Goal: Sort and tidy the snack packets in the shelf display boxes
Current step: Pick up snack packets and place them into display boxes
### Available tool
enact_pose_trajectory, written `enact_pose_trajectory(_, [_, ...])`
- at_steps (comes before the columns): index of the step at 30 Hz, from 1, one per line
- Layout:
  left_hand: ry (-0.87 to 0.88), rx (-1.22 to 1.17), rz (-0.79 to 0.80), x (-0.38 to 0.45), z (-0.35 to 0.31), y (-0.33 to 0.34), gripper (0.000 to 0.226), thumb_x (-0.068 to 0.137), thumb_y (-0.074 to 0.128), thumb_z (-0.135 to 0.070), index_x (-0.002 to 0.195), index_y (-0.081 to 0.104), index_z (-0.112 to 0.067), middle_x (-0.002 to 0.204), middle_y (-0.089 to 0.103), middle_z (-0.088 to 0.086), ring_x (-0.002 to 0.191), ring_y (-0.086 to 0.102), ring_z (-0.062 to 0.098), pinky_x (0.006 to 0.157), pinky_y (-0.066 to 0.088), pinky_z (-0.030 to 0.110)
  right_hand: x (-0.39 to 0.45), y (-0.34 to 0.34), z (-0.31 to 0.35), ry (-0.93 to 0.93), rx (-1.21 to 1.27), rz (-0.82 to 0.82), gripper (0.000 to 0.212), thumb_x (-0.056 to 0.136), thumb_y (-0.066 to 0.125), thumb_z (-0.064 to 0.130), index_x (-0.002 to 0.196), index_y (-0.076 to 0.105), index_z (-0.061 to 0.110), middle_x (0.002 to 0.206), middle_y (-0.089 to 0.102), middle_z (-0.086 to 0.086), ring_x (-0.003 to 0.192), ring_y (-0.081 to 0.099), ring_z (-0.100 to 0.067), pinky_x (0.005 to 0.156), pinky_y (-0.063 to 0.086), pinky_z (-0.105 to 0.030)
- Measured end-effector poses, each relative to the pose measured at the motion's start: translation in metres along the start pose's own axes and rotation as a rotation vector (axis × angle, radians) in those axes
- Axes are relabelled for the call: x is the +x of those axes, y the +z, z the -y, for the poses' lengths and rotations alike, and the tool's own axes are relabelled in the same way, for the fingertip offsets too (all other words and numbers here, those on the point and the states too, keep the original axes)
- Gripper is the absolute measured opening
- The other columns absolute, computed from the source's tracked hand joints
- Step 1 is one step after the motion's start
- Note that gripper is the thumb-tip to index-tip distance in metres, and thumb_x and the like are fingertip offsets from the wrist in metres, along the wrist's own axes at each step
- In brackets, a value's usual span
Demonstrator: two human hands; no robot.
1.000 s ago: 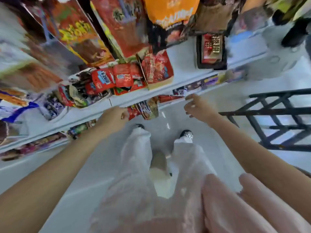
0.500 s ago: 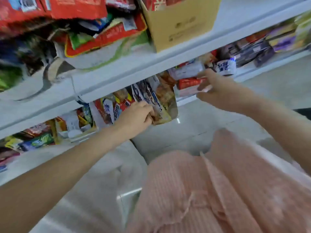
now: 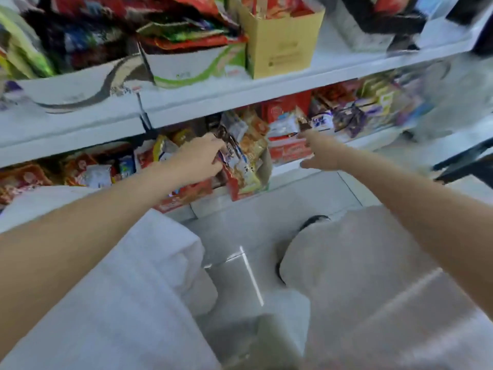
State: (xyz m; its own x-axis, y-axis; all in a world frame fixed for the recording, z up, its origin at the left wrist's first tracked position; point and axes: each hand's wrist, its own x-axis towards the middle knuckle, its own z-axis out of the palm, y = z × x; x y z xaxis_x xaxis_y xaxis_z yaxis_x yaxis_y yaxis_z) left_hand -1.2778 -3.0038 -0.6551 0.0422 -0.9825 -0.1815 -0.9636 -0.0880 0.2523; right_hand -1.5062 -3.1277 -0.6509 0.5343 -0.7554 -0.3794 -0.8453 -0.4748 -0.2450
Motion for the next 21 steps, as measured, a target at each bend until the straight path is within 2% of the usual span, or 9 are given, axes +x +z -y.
enact_pose_trajectory(2, [0.011, 0.049, 0.064, -0.007, 0.009, 0.008, 0.037, 0.087, 0.048, -0.013, 0.124, 0.05, -0.01, 0.127, 0.045, 0.013, 0.111, 0.051, 0.03, 0.092, 0.043, 0.041, 0.002, 0.015, -0.002, -0.08, 0.086, -0.052, 0.072, 0.083, 0.066, 0.021, 0.141, 0.027, 0.011, 0.139, 0.04, -0.018, 0.124, 0.041, -0.034, 0.101, 0.036, -0.042])
enact_pose_trajectory(4, [-0.023, 0.059, 0.104, -0.009, 0.016, 0.016, 0.041, 0.088, 0.048, -0.014, 0.129, 0.046, -0.01, 0.133, 0.041, 0.012, 0.119, 0.047, 0.029, 0.097, 0.041, 0.041, 0.018, 0.027, -0.001, -0.12, 0.064, -0.086, 0.074, 0.081, 0.067, 0.027, 0.142, 0.026, 0.014, 0.14, 0.038, -0.018, 0.128, 0.037, -0.035, 0.104, 0.03, -0.043])
enact_pose_trajectory(8, [-0.034, 0.061, 0.12, 0.001, 0.014, 0.021, 0.049, 0.089, 0.045, -0.014, 0.137, 0.038, -0.012, 0.145, 0.031, 0.011, 0.129, 0.037, 0.029, 0.106, 0.034, 0.041, 0.055, 0.02, -0.01, 0.089, 0.152, -0.255, 0.073, 0.083, 0.065, 0.03, 0.143, 0.024, 0.022, 0.151, 0.018, -0.013, 0.138, 0.017, -0.034, 0.11, 0.019, -0.046])
enact_pose_trajectory(11, [-0.002, 0.061, 0.1, 0.015, 0.007, 0.021, 0.049, 0.091, 0.043, -0.012, 0.139, 0.036, -0.014, 0.149, 0.027, 0.008, 0.133, 0.032, 0.027, 0.109, 0.031, 0.037, 0.073, 0.021, -0.032, 0.226, 0.044, -0.279, 0.067, 0.087, 0.056, 0.04, 0.143, 0.022, 0.031, 0.155, 0.007, -0.009, 0.14, 0.005, -0.036, 0.111, 0.013, -0.052])
enact_pose_trajectory(14, [0.052, 0.038, 0.037, 0.039, -0.005, 0.021, 0.049, 0.092, 0.042, -0.014, 0.141, 0.033, -0.017, 0.154, 0.019, 0.005, 0.138, 0.022, 0.027, 0.11, 0.028, 0.038, 0.081, 0.018, -0.05, 0.29, 0.179, -0.321, 0.061, 0.09, 0.05, 0.043, 0.144, 0.023, 0.032, 0.155, 0.0, -0.013, 0.14, 0.003, -0.039, 0.112, 0.011, -0.051])
enact_pose_trajectory(16, [0.085, 0.022, 0.02, 0.056, -0.013, 0.02, 0.051, 0.093, 0.041, -0.014, 0.142, 0.031, -0.017, 0.156, 0.012, 0.003, 0.141, 0.013, 0.025, 0.112, 0.024, 0.039, 0.086, 0.012, -0.062, 0.293, 0.278, -0.304, 0.058, 0.093, 0.047, 0.04, 0.144, 0.022, 0.031, 0.155, 0.001, -0.016, 0.139, 0.009, -0.041, 0.111, 0.016, -0.049])
enact_pose_trajectory(18, [0.085, 0.012, 0.031, 0.069, -0.019, 0.022, 0.053, 0.092, 0.042, -0.014, 0.143, 0.028, -0.018, 0.157, 0.006, 0.002, 0.143, 0.005, 0.025, 0.113, 0.023, 0.041, 0.093, 0.01, -0.072, 0.283, 0.303, -0.253, 0.056, 0.094, 0.045, 0.038, 0.145, 0.022, 0.028, 0.153, 0.011, -0.018, 0.138, 0.014, -0.04, 0.111, 0.018, -0.047])
enact_pose_trajectory(21, [0.037, 0.022, 0.108, 0.078, -0.02, 0.026, 0.054, 0.093, 0.043, -0.015, 0.144, 0.026, -0.02, 0.157, 0.0, 0.002, 0.143, 0.003, 0.028, 0.113, 0.023, 0.042, 0.102, 0.017, -0.075, 0.331, 0.34, -0.288, 0.051, 0.093, 0.046, 0.037, 0.141, 0.033, 0.024, 0.148, 0.026, -0.015, 0.137, 0.017, -0.035, 0.11, 0.019, -0.046])
